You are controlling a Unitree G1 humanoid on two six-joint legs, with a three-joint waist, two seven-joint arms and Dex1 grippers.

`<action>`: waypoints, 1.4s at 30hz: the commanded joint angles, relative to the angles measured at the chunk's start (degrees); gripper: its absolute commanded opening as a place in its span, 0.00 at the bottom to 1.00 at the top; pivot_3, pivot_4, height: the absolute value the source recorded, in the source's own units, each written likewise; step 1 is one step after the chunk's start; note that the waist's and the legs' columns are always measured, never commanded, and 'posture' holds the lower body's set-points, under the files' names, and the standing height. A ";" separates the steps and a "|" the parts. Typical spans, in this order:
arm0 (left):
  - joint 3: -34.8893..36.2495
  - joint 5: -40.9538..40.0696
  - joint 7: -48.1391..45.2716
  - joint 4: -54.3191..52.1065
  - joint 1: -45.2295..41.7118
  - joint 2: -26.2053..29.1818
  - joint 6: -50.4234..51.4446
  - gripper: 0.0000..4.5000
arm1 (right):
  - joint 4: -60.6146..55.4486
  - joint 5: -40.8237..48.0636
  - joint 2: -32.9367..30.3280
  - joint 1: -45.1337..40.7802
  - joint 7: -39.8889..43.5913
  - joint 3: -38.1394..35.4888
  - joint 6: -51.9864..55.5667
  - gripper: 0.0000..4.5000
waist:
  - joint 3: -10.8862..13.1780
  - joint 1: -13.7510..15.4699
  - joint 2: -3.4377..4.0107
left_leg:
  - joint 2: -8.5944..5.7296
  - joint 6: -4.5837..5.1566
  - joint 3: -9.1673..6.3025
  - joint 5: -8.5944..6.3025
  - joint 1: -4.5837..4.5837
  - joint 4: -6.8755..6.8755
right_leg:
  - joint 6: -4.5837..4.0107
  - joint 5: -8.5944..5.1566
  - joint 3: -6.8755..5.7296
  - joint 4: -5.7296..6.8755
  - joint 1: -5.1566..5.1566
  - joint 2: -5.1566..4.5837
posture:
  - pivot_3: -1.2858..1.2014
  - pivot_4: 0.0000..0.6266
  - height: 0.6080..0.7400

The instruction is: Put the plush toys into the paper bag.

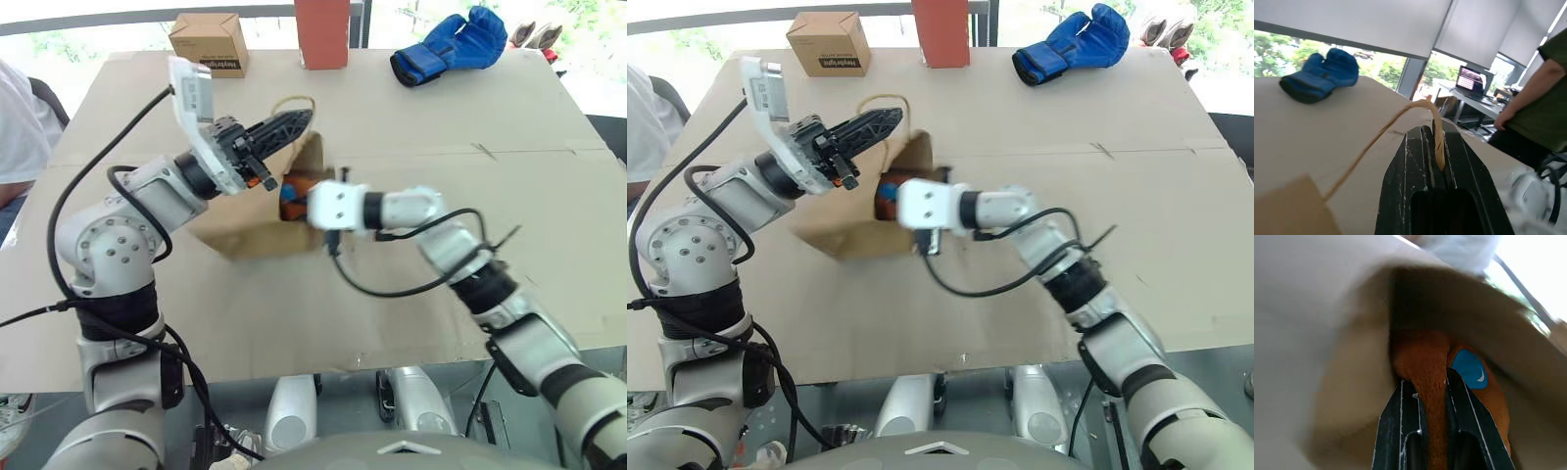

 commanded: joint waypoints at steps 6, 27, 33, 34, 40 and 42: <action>1.15 -2.26 -1.03 -3.26 0.85 0.52 0.51 0.00 | 23.47 -4.31 7.28 -8.71 -5.53 -2.45 -13.81 0.24 | 0.01 0.14 -0.03 | -0.01 -0.02 -0.04 0.01 0.00 0.03 | 0.00 0.00 -0.07 0.01 0.03 -0.05 | 0.52 0.24 0.80; 7.52 -2.60 -3.90 -0.04 4.00 3.94 -4.49 0.00 | -37.65 16.56 -9.00 18.81 -5.09 -23.09 46.69 0.98 | 0.01 0.50 -0.05 | 0.00 -0.11 -0.10 0.06 0.05 -0.01 | -0.03 -0.01 -0.16 0.09 0.04 -0.07 | 0.52 0.24 0.80; 8.95 -2.82 -6.23 2.57 2.48 4.89 -4.77 0.00 | -41.58 25.18 -6.40 22.76 -12.63 -34.35 73.92 0.98 | 0.00 0.53 -0.05 | -0.02 -0.11 -0.05 0.06 0.03 0.00 | -0.06 -0.03 -0.14 0.05 0.05 -0.11 | 0.52 0.24 0.80; 8.95 -2.65 -6.74 2.83 2.37 4.94 -4.85 0.00 | -39.71 25.76 -5.29 22.54 -13.72 -35.02 75.58 0.98 | 0.00 0.46 -0.05 | -0.02 -0.11 -0.05 0.06 0.04 0.00 | -0.07 -0.03 -0.14 0.05 0.05 -0.10 | 0.52 0.24 0.80; 8.61 -2.11 -8.12 3.33 1.96 4.81 -4.88 0.00 | -30.96 29.61 1.56 19.94 -17.25 -38.52 78.35 0.98 | 0.01 0.08 -0.03 | -0.01 -0.10 -0.07 0.06 0.01 -0.04 | -0.04 -0.02 -0.13 0.05 0.01 -0.07 | 0.52 0.24 0.80; 8.50 -1.96 -8.17 3.20 1.85 4.59 -4.99 0.00 | -27.65 30.51 2.82 19.23 -17.34 -38.67 77.28 0.84 | 0.01 0.08 -0.03 | -0.02 -0.10 -0.07 0.06 0.00 -0.04 | -0.04 -0.02 -0.13 0.03 0.02 -0.07 | 0.52 0.24 0.80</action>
